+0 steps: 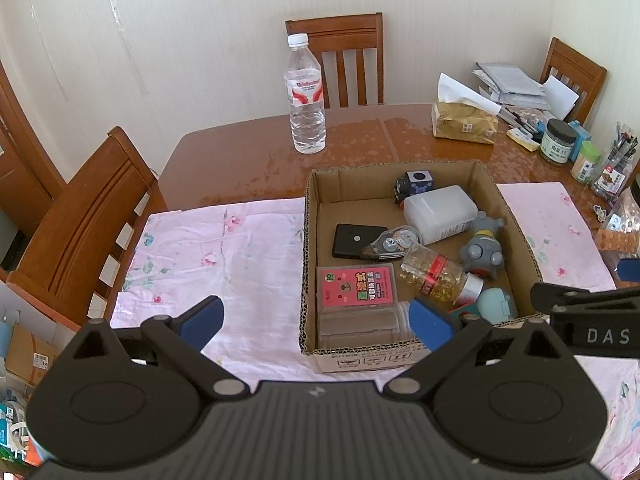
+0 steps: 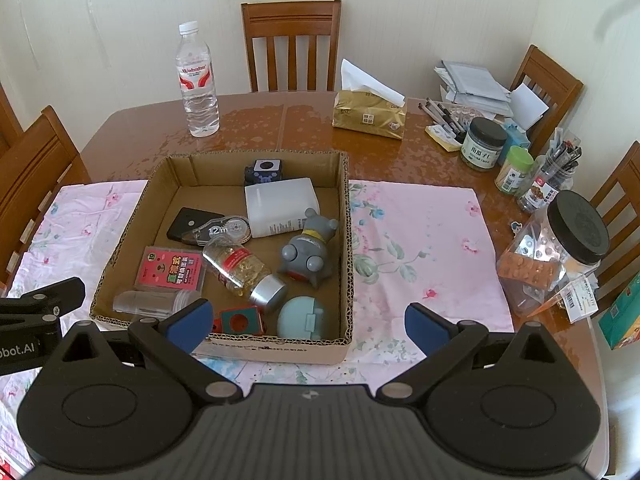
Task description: Organize rigid objects
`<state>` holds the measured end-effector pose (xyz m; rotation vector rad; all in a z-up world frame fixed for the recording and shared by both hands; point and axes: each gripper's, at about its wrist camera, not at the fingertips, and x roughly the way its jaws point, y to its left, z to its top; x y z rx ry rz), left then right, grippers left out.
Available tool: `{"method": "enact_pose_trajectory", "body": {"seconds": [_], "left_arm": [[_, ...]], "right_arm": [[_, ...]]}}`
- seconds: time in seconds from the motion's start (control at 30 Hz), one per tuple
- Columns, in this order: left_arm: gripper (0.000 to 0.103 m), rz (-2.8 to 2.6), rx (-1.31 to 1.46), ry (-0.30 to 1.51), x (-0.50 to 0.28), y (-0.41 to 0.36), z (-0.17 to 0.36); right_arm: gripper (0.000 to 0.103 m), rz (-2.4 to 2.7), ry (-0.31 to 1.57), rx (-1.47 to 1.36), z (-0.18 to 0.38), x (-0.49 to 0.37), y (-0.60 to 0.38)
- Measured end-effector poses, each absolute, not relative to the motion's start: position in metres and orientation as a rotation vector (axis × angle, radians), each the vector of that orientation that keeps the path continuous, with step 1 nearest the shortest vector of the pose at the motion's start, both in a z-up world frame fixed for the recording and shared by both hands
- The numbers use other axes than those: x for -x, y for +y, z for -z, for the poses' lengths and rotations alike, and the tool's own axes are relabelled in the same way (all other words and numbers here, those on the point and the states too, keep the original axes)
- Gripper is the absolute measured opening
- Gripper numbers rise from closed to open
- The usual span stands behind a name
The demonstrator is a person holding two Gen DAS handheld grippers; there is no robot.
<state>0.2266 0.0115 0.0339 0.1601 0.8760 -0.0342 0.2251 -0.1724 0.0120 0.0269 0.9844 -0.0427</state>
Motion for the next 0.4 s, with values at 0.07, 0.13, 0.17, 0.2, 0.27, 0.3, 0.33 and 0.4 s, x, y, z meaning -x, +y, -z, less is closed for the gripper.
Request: {"method": "enact_pose_trajectory", "body": {"seconds": [0.07, 0.13, 0.17, 0.2, 0.27, 0.3, 0.33, 0.4], "left_arm": [[0.099, 0.035, -0.161, 0.876, -0.2266, 0.0115, -0.0339], [0.099, 0.035, -0.161, 0.875, -0.2267, 0.0117, -0.0340], [0.099, 0.035, -0.160, 0.876, -0.2267, 0.0116, -0.0340], [0.099, 0.035, -0.160, 0.876, -0.2267, 0.0116, -0.0340], [0.099, 0.035, -0.161, 0.876, -0.2267, 0.0115, -0.0340], [0.099, 0.034, -0.161, 0.876, -0.2266, 0.0115, -0.0341], [0.099, 0.035, -0.160, 0.875, -0.2266, 0.0116, -0.0341], [0.099, 0.038, -0.159, 0.876, -0.2268, 0.0111, -0.0343]], "right_arm": [[0.103, 0.042, 0.984, -0.027, -0.0128, -0.2251, -0.1725], [0.103, 0.042, 0.983, -0.028, -0.0133, -0.2253, -0.1726], [0.103, 0.042, 0.983, -0.028, -0.0133, -0.2252, -0.1726], [0.103, 0.043, 0.983, -0.027, -0.0133, -0.2252, -0.1725], [0.103, 0.042, 0.984, -0.028, -0.0136, -0.2251, -0.1728], [0.103, 0.042, 0.984, -0.027, -0.0136, -0.2250, -0.1728], [0.103, 0.043, 0.983, -0.027, -0.0136, -0.2250, -0.1727], [0.103, 0.042, 0.983, -0.027, -0.0135, -0.2251, -0.1727]]}}
